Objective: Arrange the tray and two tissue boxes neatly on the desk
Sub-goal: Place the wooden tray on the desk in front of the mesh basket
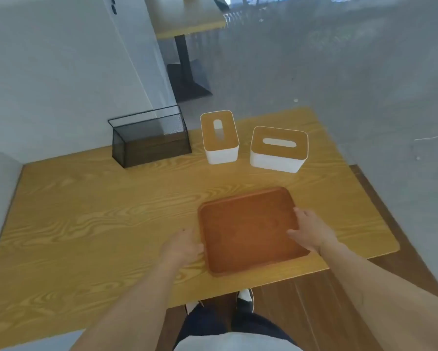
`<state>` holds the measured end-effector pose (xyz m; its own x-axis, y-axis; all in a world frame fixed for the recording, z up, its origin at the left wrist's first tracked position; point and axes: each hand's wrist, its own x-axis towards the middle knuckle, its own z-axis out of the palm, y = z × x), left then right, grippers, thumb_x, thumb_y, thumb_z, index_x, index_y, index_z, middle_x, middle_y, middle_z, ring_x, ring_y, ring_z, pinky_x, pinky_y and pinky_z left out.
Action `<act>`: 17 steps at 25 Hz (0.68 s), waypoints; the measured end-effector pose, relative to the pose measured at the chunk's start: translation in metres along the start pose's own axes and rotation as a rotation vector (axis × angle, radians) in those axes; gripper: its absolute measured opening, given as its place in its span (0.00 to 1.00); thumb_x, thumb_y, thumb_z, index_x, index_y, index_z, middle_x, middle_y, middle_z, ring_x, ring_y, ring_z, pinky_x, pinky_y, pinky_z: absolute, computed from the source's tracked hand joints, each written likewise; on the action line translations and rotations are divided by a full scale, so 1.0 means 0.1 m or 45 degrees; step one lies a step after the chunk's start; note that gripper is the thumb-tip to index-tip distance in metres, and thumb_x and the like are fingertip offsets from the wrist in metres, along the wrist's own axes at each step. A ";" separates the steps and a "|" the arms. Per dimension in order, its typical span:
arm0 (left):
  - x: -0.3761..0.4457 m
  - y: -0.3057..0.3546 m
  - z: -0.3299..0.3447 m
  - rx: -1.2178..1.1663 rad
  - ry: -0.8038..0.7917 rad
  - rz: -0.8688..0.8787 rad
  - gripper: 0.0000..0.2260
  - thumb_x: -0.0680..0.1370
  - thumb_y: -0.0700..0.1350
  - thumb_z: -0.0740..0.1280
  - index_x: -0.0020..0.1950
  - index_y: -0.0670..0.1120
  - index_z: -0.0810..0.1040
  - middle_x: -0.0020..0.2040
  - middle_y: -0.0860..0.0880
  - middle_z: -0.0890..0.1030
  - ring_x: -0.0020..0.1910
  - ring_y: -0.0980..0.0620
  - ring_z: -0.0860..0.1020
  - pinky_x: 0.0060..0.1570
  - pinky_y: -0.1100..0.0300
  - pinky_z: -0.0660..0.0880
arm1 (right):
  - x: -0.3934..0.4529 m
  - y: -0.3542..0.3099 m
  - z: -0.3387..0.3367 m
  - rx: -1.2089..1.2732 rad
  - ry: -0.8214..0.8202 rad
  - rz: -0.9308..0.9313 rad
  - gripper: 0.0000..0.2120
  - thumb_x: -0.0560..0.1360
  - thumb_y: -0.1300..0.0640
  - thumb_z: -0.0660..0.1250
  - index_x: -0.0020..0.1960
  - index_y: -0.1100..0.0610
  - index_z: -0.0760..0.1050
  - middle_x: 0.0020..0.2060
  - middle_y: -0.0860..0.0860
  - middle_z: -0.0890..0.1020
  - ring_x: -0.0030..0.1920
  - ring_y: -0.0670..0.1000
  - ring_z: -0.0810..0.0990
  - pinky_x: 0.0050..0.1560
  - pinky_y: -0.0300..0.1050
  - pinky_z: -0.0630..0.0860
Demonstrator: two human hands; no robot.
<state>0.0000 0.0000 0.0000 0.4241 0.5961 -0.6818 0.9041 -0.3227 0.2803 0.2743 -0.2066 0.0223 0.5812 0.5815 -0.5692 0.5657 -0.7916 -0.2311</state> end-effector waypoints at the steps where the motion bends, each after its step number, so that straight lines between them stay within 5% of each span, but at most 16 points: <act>1: 0.04 0.03 0.03 -0.088 0.021 -0.013 0.33 0.78 0.54 0.65 0.80 0.47 0.57 0.79 0.43 0.63 0.74 0.45 0.66 0.69 0.49 0.68 | 0.06 0.03 -0.02 0.021 -0.018 0.016 0.38 0.78 0.46 0.64 0.81 0.54 0.51 0.79 0.54 0.58 0.75 0.59 0.62 0.69 0.60 0.69; 6: 0.19 0.12 0.21 -0.312 0.075 -0.095 0.24 0.79 0.47 0.67 0.74 0.42 0.68 0.68 0.42 0.75 0.62 0.45 0.75 0.55 0.59 0.71 | 0.29 0.15 0.01 0.050 -0.134 0.080 0.39 0.76 0.49 0.66 0.80 0.55 0.51 0.78 0.56 0.58 0.74 0.61 0.63 0.69 0.59 0.69; 10: 0.26 0.16 0.29 -0.446 0.119 -0.112 0.14 0.79 0.44 0.66 0.64 0.45 0.76 0.44 0.56 0.77 0.38 0.60 0.74 0.29 0.72 0.65 | 0.42 0.23 0.06 0.173 -0.193 0.106 0.38 0.77 0.51 0.66 0.80 0.57 0.51 0.76 0.59 0.60 0.70 0.61 0.69 0.65 0.56 0.72; 17: 0.34 0.24 0.26 -0.924 0.036 -0.269 0.19 0.76 0.45 0.70 0.66 0.46 0.74 0.55 0.51 0.79 0.45 0.59 0.76 0.37 0.66 0.70 | 0.53 0.17 0.01 0.453 -0.196 0.195 0.32 0.78 0.51 0.64 0.79 0.55 0.58 0.72 0.61 0.67 0.67 0.61 0.72 0.66 0.56 0.71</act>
<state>0.0350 -0.0069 -0.0336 0.2303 0.6131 -0.7557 0.7701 0.3599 0.5267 0.3141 -0.1899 -0.0128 0.5335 0.4385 -0.7233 0.2261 -0.8979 -0.3776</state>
